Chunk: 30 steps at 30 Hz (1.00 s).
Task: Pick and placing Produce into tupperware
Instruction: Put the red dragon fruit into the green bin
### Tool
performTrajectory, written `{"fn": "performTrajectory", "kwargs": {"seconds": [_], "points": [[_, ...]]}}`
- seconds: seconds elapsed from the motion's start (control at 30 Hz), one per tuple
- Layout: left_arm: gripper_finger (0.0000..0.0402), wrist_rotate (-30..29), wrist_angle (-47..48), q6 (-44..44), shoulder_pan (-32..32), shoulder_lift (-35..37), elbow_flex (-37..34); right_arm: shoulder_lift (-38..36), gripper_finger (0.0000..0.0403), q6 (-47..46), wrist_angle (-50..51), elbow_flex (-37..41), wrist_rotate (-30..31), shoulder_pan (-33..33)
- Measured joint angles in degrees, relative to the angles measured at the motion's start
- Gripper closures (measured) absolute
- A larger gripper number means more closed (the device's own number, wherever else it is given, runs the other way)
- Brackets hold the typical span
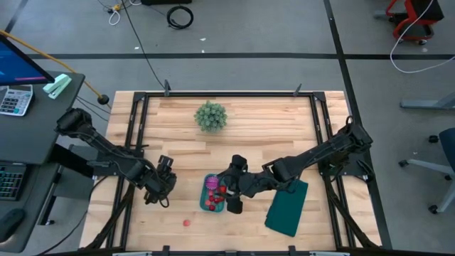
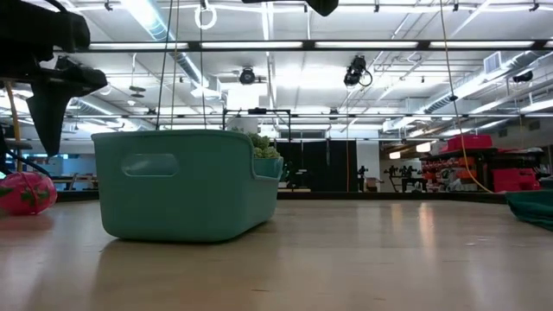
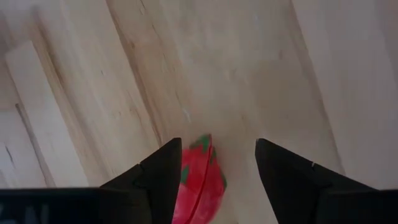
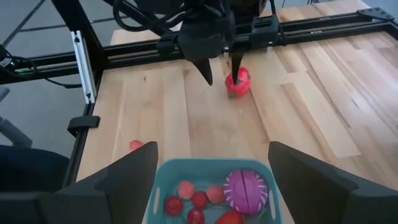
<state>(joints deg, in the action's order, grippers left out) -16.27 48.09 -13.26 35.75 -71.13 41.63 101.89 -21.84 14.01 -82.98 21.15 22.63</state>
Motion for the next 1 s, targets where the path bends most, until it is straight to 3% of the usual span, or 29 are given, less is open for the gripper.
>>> {"fn": "performTrajectory", "kwargs": {"seconds": [0.2,0.3,0.57,0.83,1.0], "points": [[0.0195,-0.57,-4.52,-6.83,-0.61,0.00,0.00,0.00,0.0089,0.02,0.10,0.00,-0.02,-0.37],[0.0196,-1.42,-2.60,-8.37,-0.59,-0.01,0.00,0.00,0.0088,0.02,0.08,0.00,0.01,-0.99],[0.0196,-0.22,4.48,-23.52,1.28,-0.09,0.00,0.00,0.0089,0.00,0.09,0.00,0.12,-2.00],[0.0200,-2.44,10.26,-23.36,4.34,-0.11,0.00,0.00,0.0089,-0.01,0.09,0.00,0.05,-2.01],[0.0193,-3.63,10.43,-18.12,3.94,-0.09,0.00,0.00,0.0088,-0.03,0.09,0.00,0.04,-2.01]]}}
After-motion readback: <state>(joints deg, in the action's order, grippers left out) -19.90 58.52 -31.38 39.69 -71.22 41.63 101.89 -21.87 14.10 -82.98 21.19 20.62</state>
